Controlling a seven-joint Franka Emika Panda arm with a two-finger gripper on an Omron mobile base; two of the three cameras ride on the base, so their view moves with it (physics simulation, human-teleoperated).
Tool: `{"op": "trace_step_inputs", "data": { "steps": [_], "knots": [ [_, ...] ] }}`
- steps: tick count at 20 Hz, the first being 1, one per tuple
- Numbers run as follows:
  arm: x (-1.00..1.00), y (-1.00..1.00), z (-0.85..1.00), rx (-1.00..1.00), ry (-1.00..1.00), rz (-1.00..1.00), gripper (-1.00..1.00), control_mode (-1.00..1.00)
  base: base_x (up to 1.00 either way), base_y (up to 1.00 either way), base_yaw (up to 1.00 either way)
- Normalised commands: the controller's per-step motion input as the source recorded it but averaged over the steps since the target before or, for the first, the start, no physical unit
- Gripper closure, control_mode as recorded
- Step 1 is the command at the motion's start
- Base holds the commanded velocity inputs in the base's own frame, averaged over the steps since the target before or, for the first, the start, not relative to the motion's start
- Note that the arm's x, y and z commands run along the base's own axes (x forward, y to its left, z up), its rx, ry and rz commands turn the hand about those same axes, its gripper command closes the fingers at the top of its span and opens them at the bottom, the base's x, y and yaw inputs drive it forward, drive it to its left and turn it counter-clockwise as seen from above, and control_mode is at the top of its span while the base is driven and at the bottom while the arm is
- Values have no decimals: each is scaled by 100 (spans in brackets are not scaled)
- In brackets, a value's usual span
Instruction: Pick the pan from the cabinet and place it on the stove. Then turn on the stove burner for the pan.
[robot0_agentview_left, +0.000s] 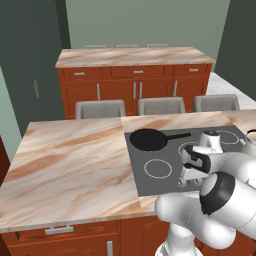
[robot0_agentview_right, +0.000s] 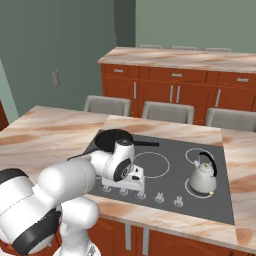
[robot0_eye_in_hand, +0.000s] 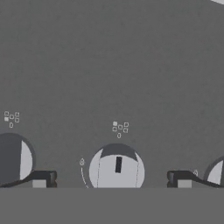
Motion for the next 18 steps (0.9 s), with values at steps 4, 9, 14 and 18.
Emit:
{"op": "trace_step_inputs", "data": {
  "steps": [4, 9, 14, 18],
  "knots": [
    [0, 1, -10, 0, 0, 0, 100, -100, 0, 0, 0],
    [0, 1, -4, 0, 0, 0, 100, -100, 0, 0, 0],
    [0, 2, 0, 0, 0, 0, 100, -100, 0, 0, 0],
    [-5, 12, 0, 0, 0, 0, 100, -100, 0, 0, 0]
  ]
}}
